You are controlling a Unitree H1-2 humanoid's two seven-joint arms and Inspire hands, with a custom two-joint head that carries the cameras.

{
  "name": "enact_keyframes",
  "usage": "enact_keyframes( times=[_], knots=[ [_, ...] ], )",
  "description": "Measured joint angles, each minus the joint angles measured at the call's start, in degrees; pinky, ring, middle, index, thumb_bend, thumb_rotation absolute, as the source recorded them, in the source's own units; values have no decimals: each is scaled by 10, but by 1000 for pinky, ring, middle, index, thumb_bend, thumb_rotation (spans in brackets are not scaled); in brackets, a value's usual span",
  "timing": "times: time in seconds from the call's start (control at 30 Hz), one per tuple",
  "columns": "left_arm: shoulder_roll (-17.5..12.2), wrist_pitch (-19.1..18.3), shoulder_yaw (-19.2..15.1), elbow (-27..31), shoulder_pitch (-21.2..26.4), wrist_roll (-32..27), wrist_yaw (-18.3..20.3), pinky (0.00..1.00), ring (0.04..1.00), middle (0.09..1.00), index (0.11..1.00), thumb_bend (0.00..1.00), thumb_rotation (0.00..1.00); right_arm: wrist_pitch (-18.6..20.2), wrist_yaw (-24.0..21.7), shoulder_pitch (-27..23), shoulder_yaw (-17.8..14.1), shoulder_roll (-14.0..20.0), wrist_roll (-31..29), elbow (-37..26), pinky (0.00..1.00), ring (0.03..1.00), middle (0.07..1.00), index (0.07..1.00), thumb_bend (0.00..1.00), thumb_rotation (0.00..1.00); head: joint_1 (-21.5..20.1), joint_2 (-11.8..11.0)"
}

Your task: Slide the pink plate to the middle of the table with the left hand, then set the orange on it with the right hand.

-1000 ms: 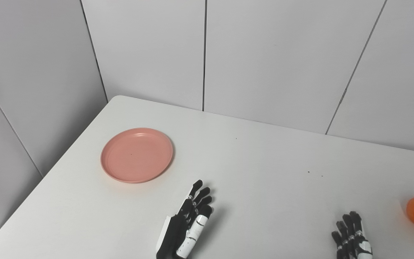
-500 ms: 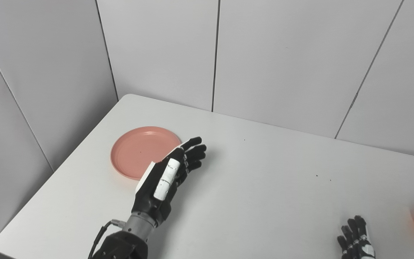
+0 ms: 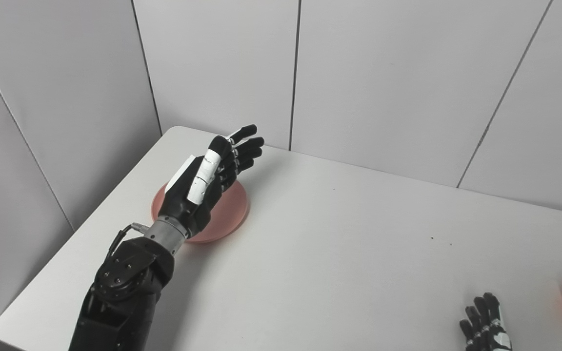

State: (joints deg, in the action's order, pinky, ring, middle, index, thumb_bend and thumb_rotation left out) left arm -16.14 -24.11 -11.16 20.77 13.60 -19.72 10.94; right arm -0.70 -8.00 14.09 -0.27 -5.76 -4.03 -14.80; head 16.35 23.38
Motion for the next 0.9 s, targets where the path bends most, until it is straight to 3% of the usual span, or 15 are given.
enact_keyframes(
  times=[0.43,0.63,0.9],
  knots=[
    [-71,34,-48,-110,79,-20,22,1000,939,903,936,953,906,0,-3,0,1,2,-4,0,1000,1000,984,1000,662,1000,4,0],
    [-89,55,-65,-218,88,-25,45,946,913,904,935,922,877,0,-3,0,0,3,-8,0,1000,1000,979,1000,658,1000,6,2],
    [-109,108,-85,-337,114,-33,78,995,950,933,968,858,831,0,-5,1,1,4,-15,0,1000,1000,976,1000,652,1000,8,3]
  ],
)
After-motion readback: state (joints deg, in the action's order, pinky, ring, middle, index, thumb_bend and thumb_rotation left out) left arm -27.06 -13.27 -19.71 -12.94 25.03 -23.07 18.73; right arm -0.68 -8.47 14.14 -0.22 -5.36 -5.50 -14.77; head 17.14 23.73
